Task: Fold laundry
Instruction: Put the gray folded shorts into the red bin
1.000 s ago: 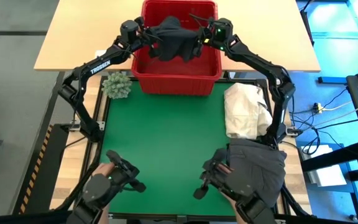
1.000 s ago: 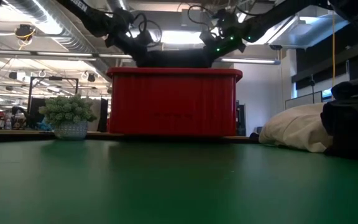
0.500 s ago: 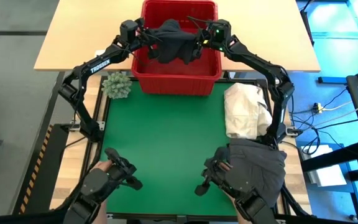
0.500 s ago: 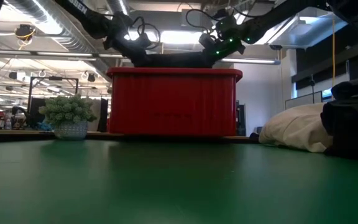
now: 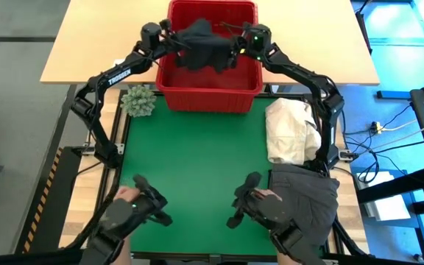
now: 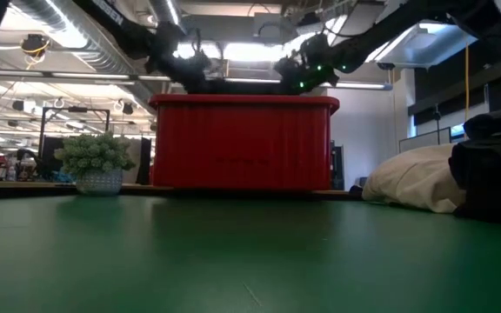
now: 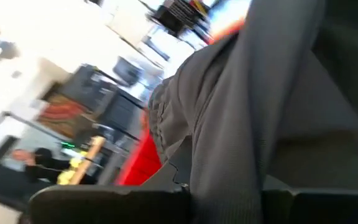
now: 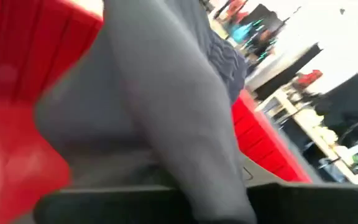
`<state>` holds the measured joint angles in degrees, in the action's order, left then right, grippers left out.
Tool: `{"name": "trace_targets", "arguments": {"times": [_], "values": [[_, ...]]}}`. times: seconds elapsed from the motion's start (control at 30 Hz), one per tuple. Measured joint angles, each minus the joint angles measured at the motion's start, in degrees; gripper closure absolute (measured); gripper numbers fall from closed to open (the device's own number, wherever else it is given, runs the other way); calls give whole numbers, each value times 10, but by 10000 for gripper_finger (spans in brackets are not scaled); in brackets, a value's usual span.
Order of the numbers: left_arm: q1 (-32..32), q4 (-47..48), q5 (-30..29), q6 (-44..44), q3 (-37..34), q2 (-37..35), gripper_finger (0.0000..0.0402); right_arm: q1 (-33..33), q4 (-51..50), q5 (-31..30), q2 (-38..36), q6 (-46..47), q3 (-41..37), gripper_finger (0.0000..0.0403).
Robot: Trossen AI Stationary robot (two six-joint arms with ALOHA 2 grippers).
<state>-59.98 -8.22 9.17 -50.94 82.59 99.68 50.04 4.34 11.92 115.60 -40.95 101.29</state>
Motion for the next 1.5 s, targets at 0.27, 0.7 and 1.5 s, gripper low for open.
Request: {"name": "trace_targets", "arguments": {"times": [0.27,0.7,1.5], "values": [[16,153,0,-74,0,52,379,-13,-163,21,38,-114,-1,387],[55,337,-19,-80,1,45,293,-40,-308,72,31,-133,-1,327],[90,491,60,14,1,-98,202,-73,-505,86,-85,-93,-1,154]]}}
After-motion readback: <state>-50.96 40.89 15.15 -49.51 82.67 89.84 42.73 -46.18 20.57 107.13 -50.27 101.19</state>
